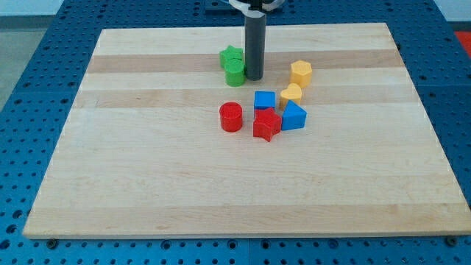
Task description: Place the arm to the top of the blue cube
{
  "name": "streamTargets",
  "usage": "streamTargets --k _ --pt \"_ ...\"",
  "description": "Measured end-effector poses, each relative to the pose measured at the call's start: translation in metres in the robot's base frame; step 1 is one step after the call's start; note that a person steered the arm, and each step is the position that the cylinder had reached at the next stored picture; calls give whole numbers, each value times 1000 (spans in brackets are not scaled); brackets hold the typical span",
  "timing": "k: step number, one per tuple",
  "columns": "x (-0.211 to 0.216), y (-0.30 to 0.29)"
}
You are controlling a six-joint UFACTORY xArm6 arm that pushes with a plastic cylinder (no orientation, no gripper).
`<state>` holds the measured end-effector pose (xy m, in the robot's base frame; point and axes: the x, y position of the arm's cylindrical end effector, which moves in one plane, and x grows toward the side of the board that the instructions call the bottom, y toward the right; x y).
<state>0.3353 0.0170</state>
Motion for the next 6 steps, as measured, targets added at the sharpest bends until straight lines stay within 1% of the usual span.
streamTargets --k 1,2,3,4,5,6 --pt "7 41" --pt "31 69" --pt "40 62" --pt "41 26" --pt "50 5" --pt "50 -1"
